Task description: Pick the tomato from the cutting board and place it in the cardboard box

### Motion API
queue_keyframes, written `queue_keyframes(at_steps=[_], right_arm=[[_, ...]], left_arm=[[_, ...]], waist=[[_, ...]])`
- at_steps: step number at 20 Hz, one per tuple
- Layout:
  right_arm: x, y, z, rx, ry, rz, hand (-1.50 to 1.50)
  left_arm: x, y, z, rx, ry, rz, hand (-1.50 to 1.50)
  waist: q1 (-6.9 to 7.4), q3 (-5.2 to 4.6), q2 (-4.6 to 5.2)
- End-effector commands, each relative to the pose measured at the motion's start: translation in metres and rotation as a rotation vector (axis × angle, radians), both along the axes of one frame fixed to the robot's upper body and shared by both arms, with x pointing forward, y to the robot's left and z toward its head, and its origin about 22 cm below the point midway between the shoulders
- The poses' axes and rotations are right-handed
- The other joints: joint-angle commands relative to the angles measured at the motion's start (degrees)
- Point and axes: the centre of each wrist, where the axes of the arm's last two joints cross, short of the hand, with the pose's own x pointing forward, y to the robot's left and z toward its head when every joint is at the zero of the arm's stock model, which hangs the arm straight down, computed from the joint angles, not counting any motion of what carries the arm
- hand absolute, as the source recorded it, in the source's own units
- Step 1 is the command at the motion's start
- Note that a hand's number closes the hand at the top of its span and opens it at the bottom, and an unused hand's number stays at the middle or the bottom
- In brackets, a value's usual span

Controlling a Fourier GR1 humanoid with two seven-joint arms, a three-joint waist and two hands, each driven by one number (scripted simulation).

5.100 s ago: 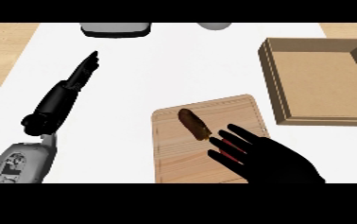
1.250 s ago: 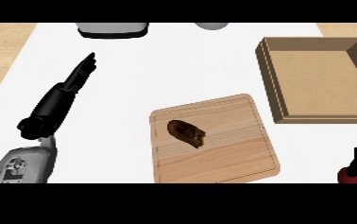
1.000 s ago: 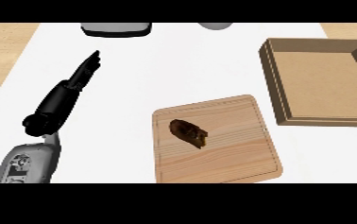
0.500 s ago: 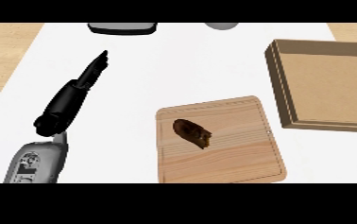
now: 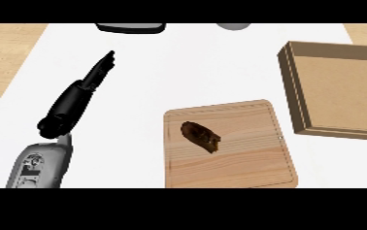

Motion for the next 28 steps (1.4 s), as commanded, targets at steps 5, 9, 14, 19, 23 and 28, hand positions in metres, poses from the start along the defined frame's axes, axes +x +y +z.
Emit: queue_keyframes(at_steps=[5,9,14,19,23,28], right_arm=[[0.020,-0.016,-0.013,-0.178,0.194,0.002,-1.50],[0.017,-0.022,-0.026,-0.118,0.247,0.172,-1.50],[0.033,-0.006,-0.027,0.258,0.140,0.250,-1.50],[0.034,-0.001,-0.069,0.760,0.215,0.129,-1.50],[0.037,-0.011,-0.054,0.920,0.294,0.040,-1.50],[0.021,-0.043,-0.034,1.060,0.283,-0.062,-1.50]], left_arm=[[0.005,-0.014,0.000,-0.006,0.000,-0.025,0.00],[0.001,-0.001,0.009,-0.012,0.011,-0.006,0.00],[0.002,-0.001,0.003,0.005,0.006,-0.002,0.00],[0.003,0.001,0.008,0.007,-0.001,0.002,0.00],[0.007,-0.006,0.007,0.000,0.013,0.001,0.00],[0.001,-0.002,0.005,-0.011,-0.020,0.001,0.00]], waist=[[1.42,0.09,0.61],[0.40,0.12,0.05],[0.23,0.20,0.24],[-0.60,0.33,0.03],[-0.48,0.17,0.38],[0.33,0.35,0.71]])
